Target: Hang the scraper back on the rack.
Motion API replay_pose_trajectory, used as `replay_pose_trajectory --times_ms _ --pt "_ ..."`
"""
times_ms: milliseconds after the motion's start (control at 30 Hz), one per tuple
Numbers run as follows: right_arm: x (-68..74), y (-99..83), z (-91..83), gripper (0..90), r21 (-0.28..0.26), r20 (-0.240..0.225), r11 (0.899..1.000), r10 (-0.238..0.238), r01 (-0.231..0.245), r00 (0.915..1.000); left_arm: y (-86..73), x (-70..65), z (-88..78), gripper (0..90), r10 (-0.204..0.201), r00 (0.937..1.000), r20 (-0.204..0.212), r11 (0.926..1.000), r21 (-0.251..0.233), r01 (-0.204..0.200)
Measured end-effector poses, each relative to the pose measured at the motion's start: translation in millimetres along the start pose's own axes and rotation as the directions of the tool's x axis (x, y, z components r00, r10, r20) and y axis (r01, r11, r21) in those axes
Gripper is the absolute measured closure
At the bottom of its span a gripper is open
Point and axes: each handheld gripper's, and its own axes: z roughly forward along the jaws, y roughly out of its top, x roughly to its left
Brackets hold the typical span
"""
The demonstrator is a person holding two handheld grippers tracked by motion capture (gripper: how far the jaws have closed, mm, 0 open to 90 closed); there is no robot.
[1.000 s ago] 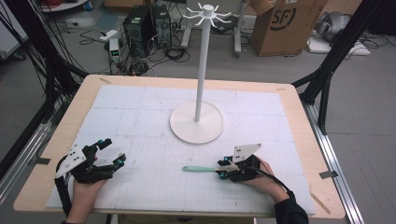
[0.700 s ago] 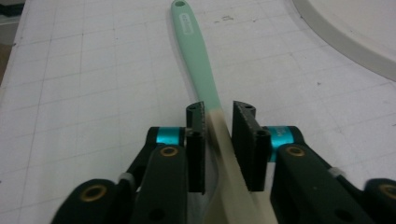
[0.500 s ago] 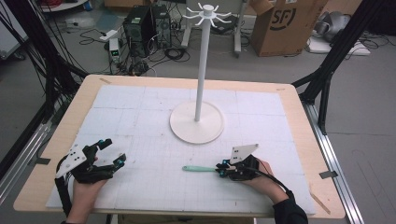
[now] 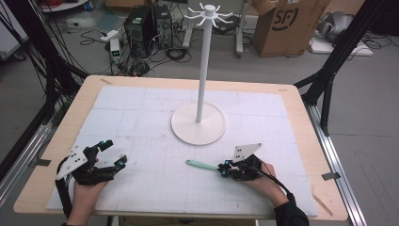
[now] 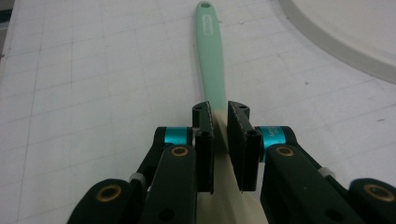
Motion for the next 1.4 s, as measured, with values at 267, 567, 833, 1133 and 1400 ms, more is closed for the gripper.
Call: replay_pose_trajectory --times_ms 267,567,833,1133,1400 --pt "-6.7 8.7 -17.6 82.1 -0.072 0.022 0.995 0.074 -0.072 0.9970 0.0 0.1 0.0 16.6 0.006 1.0000 0.002 1.0000 -0.001 -0.006" --pt "-14.4 34.3 -58.1 82.1 -0.133 0.035 0.984 0.126 -0.120 0.9914 0.0 -0.9 0.2 15.1 0.009 1.0000 -0.003 1.0000 -0.001 -0.009" --pt "-21.3 73.8 -113.8 82.1 -0.174 0.079 0.979 0.120 -0.105 0.9897 -0.1 -1.0 0.3 15.0 0.009 1.0000 0.003 1.0000 -0.001 -0.009" --pt "-28.4 123.3 -185.0 82.0 -0.228 0.145 0.970 0.123 -0.088 0.9817 -0.1 -0.9 0.3 15.0 0.008 1.0000 0.003 1.0000 0.000 -0.008" --pt "-35.7 158.4 -233.1 82.0 -0.253 0.183 0.963 0.141 -0.092 0.9731 -0.2 -1.0 0.3 15.0 0.005 1.0000 0.004 1.0000 -0.001 -0.005"
